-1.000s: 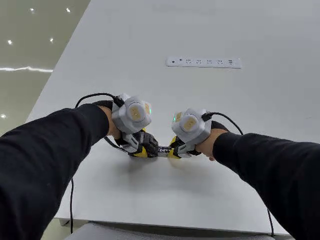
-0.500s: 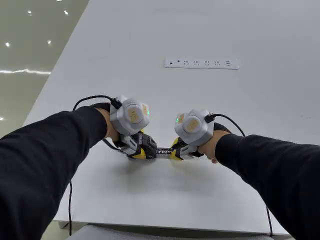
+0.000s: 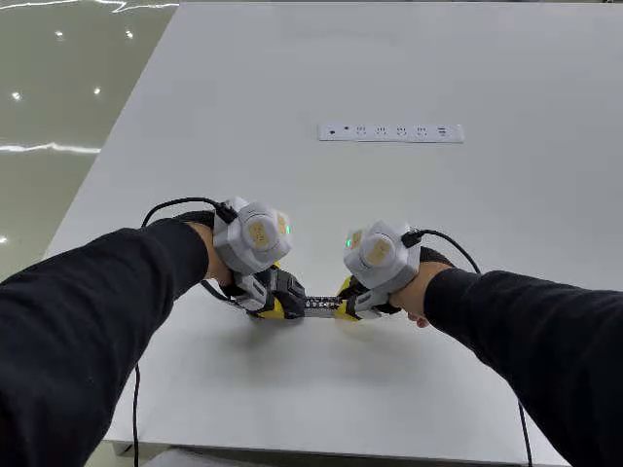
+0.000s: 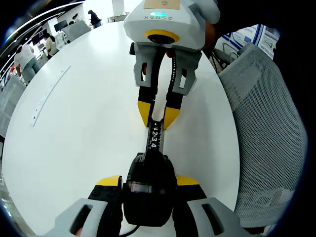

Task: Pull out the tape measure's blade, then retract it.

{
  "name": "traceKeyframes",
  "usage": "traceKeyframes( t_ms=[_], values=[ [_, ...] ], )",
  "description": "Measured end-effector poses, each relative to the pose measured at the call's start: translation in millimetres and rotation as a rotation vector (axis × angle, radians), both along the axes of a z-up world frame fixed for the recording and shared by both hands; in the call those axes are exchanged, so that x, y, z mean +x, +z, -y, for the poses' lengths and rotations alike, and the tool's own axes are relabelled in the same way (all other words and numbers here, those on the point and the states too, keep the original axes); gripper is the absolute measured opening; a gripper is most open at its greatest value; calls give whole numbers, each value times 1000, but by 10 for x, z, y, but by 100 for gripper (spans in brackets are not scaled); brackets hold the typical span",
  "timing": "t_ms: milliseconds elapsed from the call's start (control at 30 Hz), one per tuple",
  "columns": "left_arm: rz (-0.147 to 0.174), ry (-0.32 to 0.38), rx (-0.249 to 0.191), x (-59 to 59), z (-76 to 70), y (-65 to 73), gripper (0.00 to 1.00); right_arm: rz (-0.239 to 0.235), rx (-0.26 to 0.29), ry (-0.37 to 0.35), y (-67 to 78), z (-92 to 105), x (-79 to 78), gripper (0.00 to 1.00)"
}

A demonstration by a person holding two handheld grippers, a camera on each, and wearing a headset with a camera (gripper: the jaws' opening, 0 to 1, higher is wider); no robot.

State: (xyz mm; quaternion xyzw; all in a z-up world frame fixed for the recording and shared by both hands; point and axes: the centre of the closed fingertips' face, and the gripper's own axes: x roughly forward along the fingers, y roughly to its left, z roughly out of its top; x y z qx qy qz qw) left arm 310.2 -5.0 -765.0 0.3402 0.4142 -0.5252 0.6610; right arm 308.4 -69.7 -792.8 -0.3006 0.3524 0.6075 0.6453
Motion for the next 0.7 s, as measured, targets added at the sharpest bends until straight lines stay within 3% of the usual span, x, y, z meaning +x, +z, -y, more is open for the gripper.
traceKeyframes(
  t_ms=[700],
  values=[
    [-2,5,-7,3,2,-8,35,11,-18,-3,2,117,6,9]
  ],
)
